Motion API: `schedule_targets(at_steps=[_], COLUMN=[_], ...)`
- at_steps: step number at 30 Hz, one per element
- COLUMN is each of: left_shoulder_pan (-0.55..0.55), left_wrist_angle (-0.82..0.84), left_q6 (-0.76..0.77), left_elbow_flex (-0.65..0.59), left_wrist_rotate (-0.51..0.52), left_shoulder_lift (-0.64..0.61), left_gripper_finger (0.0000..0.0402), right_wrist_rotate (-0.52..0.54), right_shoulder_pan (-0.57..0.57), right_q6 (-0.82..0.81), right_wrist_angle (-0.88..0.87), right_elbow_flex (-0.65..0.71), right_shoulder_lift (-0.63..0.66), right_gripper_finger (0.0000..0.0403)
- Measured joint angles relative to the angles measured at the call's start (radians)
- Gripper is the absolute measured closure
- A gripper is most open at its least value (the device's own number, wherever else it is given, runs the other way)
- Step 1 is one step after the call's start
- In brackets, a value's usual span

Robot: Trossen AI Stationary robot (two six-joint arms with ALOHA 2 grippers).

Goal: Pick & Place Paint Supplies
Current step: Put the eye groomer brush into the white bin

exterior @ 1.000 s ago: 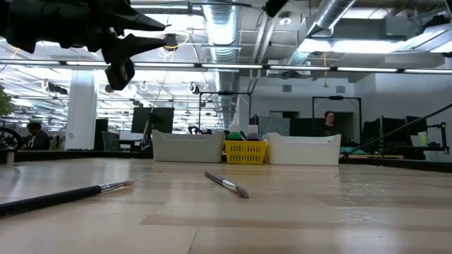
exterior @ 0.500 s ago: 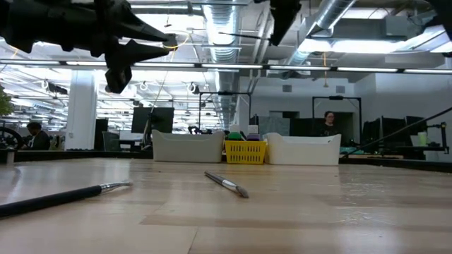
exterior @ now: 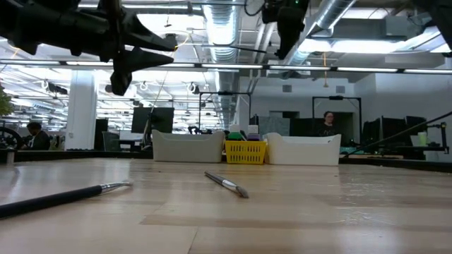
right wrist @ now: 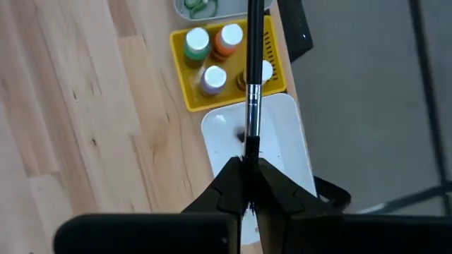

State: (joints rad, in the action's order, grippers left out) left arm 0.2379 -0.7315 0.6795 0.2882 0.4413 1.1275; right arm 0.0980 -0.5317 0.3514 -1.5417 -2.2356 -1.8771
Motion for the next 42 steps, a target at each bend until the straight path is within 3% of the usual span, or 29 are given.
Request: schedule_targets(at_steps=[7, 15, 23, 28, 33, 38, 42], left_shoulder_pan=[-0.035, -0.083, -0.123, -0.135, -0.135, -0.135, -0.135], left_wrist_angle=[0.0, 0.0, -0.001, -0.002, -0.001, -0.001, -0.001], left_q6=[-0.001, -0.002, -0.001, -0.002, -0.001, -0.002, -0.001], left_elbow_flex=[0.0, 0.0, 0.0, 0.0, 0.0, 0.0, 0.0], left_wrist_rotate=[0.0, 0.0, 0.0, 0.0, 0.0, 0.0, 0.0], left_shoulder_lift=[0.0, 0.0, 0.0, 0.0, 0.0, 0.0, 0.0], left_gripper_finger=[0.0314, 0.0314, 0.0314, 0.0314, 0.0314, 0.0314, 0.0314], right_wrist_rotate=[-0.202, -0.239, -0.231, -0.231, -0.232, -0.237, -0.258], right_shoulder_pan=[-0.155, -0.286, -0.301, -0.217, -0.138, -0.099, -0.081], right_q6=[0.031, 0.024, -0.201, -0.264, -0.265, -0.172, -0.113], right_wrist_angle=[0.048, 0.061, 0.06, 0.168, 0.352, 0.54, 0.682], right_elbow_flex=[0.0, 0.0, 0.087, 0.268, 0.542, 0.822, 1.025], right_shoulder_lift=[0.0, 0.0, 0.017, 0.142, 0.382, 0.588, 0.674], right_gripper_finger=[0.0392, 0.0392, 0.0392, 0.0392, 0.0392, 0.0392, 0.0392])
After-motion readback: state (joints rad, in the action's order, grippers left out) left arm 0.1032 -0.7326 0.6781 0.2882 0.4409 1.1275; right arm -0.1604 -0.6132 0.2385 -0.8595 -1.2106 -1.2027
